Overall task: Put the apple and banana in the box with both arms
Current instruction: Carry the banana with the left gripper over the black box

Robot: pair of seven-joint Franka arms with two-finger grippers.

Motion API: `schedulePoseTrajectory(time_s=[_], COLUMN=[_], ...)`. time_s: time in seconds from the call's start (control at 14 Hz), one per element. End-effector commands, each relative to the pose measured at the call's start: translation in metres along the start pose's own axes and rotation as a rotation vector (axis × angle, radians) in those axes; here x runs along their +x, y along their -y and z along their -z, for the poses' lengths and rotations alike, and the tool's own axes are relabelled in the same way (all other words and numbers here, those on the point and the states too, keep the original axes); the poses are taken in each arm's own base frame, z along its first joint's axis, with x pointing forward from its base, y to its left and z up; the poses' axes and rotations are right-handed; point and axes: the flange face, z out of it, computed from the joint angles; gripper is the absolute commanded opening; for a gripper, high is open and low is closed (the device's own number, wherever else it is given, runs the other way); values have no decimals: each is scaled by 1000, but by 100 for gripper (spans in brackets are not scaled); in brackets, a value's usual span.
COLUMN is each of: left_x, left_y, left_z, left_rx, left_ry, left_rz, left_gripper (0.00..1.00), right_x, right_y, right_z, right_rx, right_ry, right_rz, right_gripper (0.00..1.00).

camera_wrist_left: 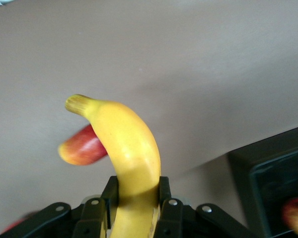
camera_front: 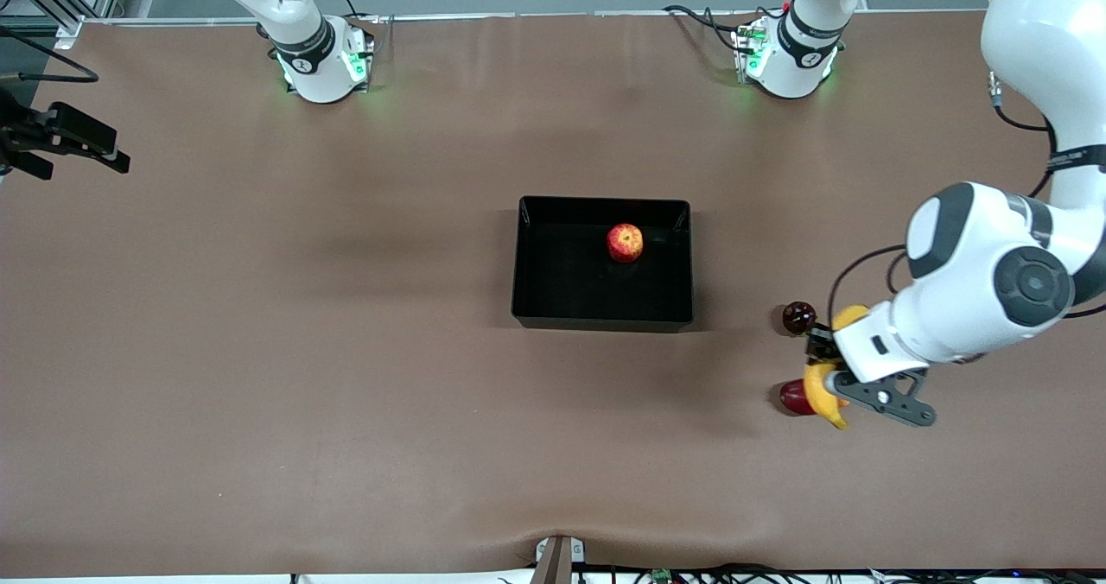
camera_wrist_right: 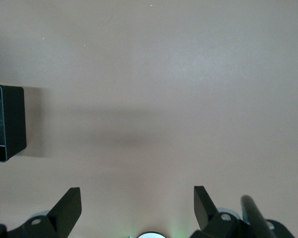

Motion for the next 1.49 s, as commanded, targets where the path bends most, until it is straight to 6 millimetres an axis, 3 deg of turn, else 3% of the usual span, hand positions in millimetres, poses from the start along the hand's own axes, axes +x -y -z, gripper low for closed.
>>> schedulePoseTrajectory(time_s=[0.0, 0.14, 0.57, 0.78, 1.07, 1.42], left_x=[-5, -6, -21, -31, -44, -49], left_y=[-47, -103, -214, -260, -318, -364], left_z=[11, 6, -19, -29, -63, -100], left_rx=[-6, 4, 44, 76, 126, 78], left_ry=[19, 42, 66, 57, 31, -7], left_rz=[141, 254, 448, 472, 492, 425], left_gripper=[0, 0, 0, 0, 0, 0], right_x=[-3, -7, -15, -14, -10, -11], right_y=[-5, 2, -10, -8, -11, -12], right_z=[7, 14, 26, 26, 24, 25], right_rx=[15, 4, -57, -68, -60, -43], right_ry=[-5, -18, -36, -35, -45, -49], right_rz=[-4, 8, -16, -22, -21, -21], right_gripper=[100, 100, 100, 100, 100, 100])
